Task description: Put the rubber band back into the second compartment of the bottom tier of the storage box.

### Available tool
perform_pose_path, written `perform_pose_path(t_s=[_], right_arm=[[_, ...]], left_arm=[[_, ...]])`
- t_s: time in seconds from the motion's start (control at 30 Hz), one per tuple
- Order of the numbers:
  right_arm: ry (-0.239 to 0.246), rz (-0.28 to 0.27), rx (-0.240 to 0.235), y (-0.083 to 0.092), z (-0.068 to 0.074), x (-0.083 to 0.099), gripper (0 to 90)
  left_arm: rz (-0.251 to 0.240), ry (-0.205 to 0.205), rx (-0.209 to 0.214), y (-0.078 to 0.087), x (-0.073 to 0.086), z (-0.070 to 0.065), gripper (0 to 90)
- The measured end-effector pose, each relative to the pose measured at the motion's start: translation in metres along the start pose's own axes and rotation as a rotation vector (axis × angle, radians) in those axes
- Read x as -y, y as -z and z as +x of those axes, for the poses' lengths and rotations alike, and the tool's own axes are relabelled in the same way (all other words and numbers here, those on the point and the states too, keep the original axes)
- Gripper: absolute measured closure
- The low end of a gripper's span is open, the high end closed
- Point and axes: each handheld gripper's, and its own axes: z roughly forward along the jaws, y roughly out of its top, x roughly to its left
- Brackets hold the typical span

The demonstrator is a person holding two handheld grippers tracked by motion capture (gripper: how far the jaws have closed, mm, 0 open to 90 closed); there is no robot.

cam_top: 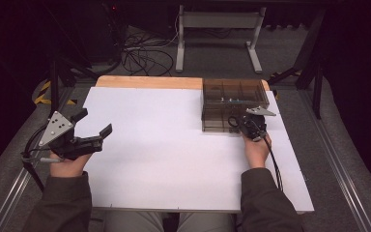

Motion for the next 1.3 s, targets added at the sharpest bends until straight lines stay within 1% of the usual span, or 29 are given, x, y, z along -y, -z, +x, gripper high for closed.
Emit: perform_pose_path(t_s=[0.43, 0.77, 1.3], right_arm=[[-0.004, 0.008, 0.005, -0.0053, -0.002, 0.0019, 86.1], [0.005, 0.012, 0.029, -0.0077, -0.003, 0.0022, 86.1], [0.028, 0.027, 0.014, -0.0094, 0.0002, 0.0027, 84.6]], left_arm=[[0.005, 0.0, 0.001, -0.0016, 0.001, -0.0008, 6.4], [0.009, -0.005, 0.002, -0.0016, 0.0009, -0.0013, 6.4], [0.007, -0.005, 0.002, -0.0011, 0.0003, -0.0016, 6.4]])
